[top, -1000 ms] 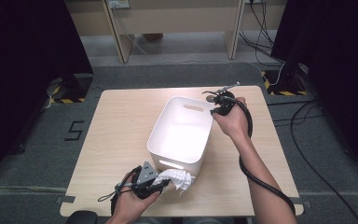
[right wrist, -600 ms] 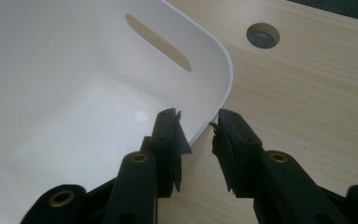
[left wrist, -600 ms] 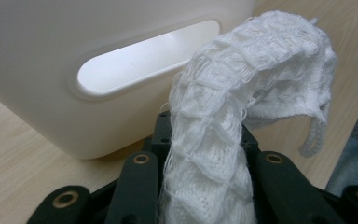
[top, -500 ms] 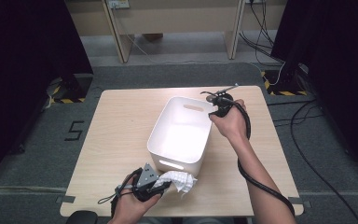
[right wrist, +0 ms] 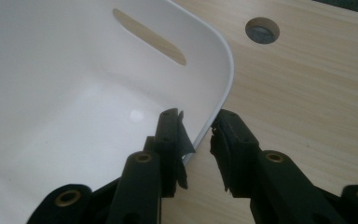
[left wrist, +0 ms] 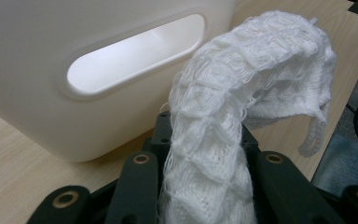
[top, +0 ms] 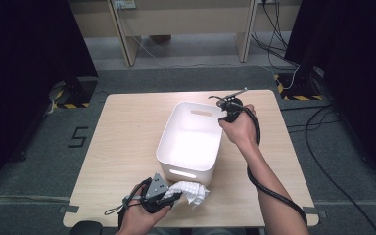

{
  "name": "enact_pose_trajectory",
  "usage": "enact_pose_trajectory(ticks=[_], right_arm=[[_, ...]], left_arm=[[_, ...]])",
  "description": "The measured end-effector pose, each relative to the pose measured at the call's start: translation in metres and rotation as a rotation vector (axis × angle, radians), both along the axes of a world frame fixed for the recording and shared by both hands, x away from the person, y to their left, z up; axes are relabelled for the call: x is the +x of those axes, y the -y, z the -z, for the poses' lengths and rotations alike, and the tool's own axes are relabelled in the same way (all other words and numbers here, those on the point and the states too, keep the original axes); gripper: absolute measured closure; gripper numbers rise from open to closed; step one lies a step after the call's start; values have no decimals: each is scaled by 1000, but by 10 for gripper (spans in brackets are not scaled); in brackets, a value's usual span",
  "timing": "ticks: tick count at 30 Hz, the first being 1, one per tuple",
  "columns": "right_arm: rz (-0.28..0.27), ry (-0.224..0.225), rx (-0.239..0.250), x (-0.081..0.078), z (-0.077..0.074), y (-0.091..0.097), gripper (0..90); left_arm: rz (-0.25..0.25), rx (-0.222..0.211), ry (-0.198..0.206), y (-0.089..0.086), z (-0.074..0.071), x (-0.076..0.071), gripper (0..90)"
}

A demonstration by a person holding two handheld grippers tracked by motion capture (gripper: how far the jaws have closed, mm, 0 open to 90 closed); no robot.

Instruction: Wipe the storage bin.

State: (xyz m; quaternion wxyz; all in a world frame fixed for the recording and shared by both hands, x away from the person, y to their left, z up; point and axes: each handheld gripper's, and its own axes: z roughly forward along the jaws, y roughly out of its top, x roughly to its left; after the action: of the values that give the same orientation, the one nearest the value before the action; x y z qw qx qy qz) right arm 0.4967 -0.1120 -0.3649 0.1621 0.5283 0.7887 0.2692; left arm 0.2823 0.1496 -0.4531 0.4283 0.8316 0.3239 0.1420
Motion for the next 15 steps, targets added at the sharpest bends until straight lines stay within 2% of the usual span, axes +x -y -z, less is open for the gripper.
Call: enact_pose_trajectory(ticks=[3, 7, 15], right_arm=[[1, 5, 3, 1, 0, -2, 741], [-1, 10, 2, 2, 0, -5, 748], [-8, 23, -4, 1, 1, -7, 761]], left_arm=[[6, 7, 1, 0, 0, 0, 701], [3, -8, 4, 3, 0, 0, 701], [20, -11, 6, 8, 0, 0, 701]])
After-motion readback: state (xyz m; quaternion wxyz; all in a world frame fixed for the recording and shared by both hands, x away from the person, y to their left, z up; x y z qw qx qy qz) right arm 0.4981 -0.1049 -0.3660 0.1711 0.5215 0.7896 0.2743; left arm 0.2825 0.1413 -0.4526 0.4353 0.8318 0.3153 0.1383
